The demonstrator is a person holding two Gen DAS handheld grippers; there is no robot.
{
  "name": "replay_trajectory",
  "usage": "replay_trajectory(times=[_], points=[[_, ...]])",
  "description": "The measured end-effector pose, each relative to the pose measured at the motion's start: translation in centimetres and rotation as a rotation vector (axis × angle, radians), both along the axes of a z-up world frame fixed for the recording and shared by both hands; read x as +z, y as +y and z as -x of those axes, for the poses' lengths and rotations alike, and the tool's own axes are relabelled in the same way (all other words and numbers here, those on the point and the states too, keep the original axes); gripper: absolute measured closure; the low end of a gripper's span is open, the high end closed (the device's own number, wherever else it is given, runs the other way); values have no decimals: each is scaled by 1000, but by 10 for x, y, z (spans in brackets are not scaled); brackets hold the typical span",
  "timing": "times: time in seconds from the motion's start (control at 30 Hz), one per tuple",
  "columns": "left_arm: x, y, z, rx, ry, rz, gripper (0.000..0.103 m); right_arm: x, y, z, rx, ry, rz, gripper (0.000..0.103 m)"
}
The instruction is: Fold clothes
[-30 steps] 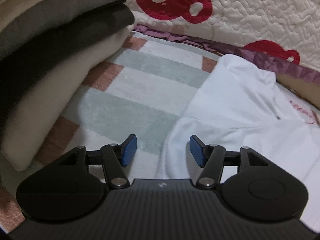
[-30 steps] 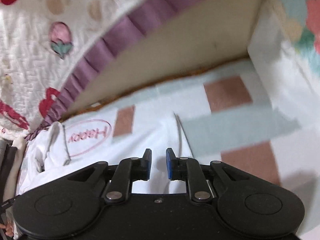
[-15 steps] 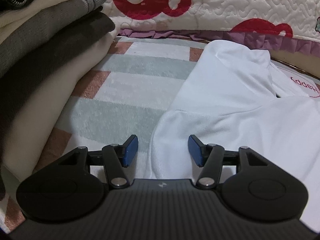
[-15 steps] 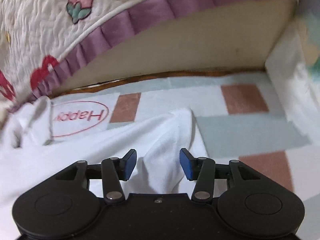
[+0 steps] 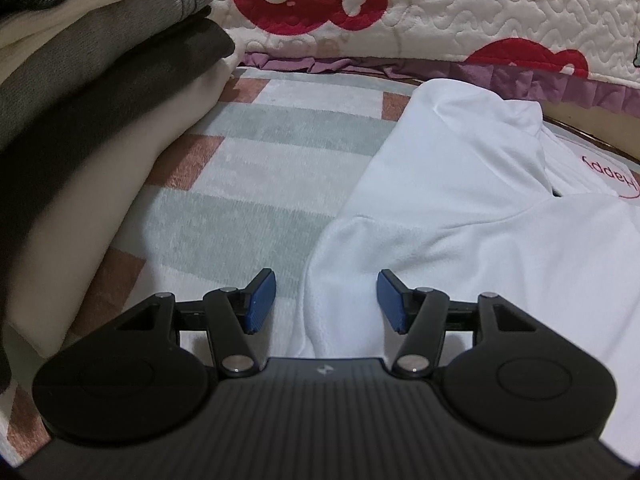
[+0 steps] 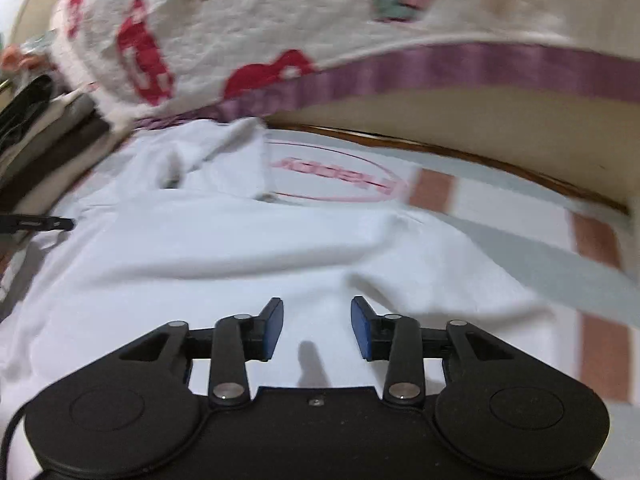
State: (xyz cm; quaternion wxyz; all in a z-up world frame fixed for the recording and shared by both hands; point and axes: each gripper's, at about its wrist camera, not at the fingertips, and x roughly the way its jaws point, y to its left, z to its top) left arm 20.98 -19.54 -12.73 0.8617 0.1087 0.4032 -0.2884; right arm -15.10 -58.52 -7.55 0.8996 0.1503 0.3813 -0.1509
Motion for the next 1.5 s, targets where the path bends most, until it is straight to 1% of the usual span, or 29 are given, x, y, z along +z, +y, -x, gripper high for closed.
replay_trajectory(times=[0.1, 0.17, 0.2, 0.23, 0.3, 0.37, 0.4, 0.53, 0.57, 0.6, 0.63, 0.67, 0.73, 0.83, 0.87, 0.93, 1.03, 1.07, 1.1, 1.13, 1.2, 1.27, 1.3, 1.33, 1.37, 1.4, 1.43, 1.47, 1.5], points=[[0, 0, 0, 0, 1, -2, 47, -5, -15, 27, -71, 55, 9, 60], [-1, -1, 0, 1, 0, -2, 46, -12, -27, 41, -128, 64, -16, 56], [-1, -1, 0, 2, 0, -2, 46, -17, -31, 46, -154, 60, -23, 53], [-1, -1, 0, 2, -1, -3, 46, -21, -35, 49, -179, 52, -35, 47], [-1, -1, 1, 2, -3, -3, 46, -28, -46, 48, -225, -29, -126, 38], [-1, -1, 1, 1, -5, -3, 45, -35, -57, 46, -271, -109, -218, 34], [-2, -1, 0, 0, -4, -2, 45, -38, -62, 45, -294, -150, -264, 33], [-2, -1, -1, -1, -3, 0, 45, -51, -83, 41, -382, -312, -444, 33], [-2, -1, -1, -3, -3, -1, 45, -52, -87, 40, -396, -349, -468, 35], [-2, 0, -1, -4, -3, 0, 45, -47, -91, 39, -417, -363, -468, 54], [-3, 0, -2, -4, -3, 1, 45, -43, -96, 37, -438, -377, -467, 89], [-3, 0, -2, -4, -2, 2, 45, -38, -100, 36, -459, -390, -467, 96], [-3, 1, -2, -5, -4, 3, 45, -23, -112, 34, -501, -427, -447, 96], [-4, 0, -1, -9, -11, 3, 45, 3, -138, 30, -530, -380, -348, 97], [-4, 0, -1, -12, -17, 3, 45, 9, -148, 25, -511, -321, -308, 98], [-6, 1, -1, -18, -34, 11, 45, 11, -165, 7, -460, -190, -270, 99], [-9, 2, -1, -33, -74, 20, 43, -2, -177, -23, -392, 5, -226, 100], [-10, 3, -2, -42, -80, 22, 44, -7, -178, -28, -375, 31, -216, 100], [-9, 3, -2, -55, -79, 23, 46, -11, -178, -33, -361, 55, -207, 100], [-8, 3, -3, -69, -75, 28, 50, -14, -178, -34, -363, 53, -205, 101], [-6, 4, -4, -94, -67, 38, 73, -19, -179, -36, -367, 51, -202, 101], [-5, 3, -3, -97, -58, 45, 74, -25, -179, -35, -378, 44, -205, 102], [-5, 3, -3, -94, -57, 42, 72, -28, -180, -33, -391, 34, -217, 102], [-5, 2, -3, -88, -60, 36, 71, -29, -185, -21, -448, -22, -288, 102], [-6, 2, -3, -83, -65, 30, 69, -31, -189, -8, -507, -85, -365, 99], [-6, 1, -2, -80, -67, 26, 69, -36, -195, 10, -583, -197, -495, 83], [-6, 1, -2, -78, -69, 22, 69, -40, -201, 28, -655, -307, -613, 75], [-6, 1, -2, -75, -71, 18, 66, -41, -202, 43, -707, -374, -639, 74], [-6, 1, -2, -72, -72, 13, 62, -37, -203, 53, -725, -386, -626, 74]])
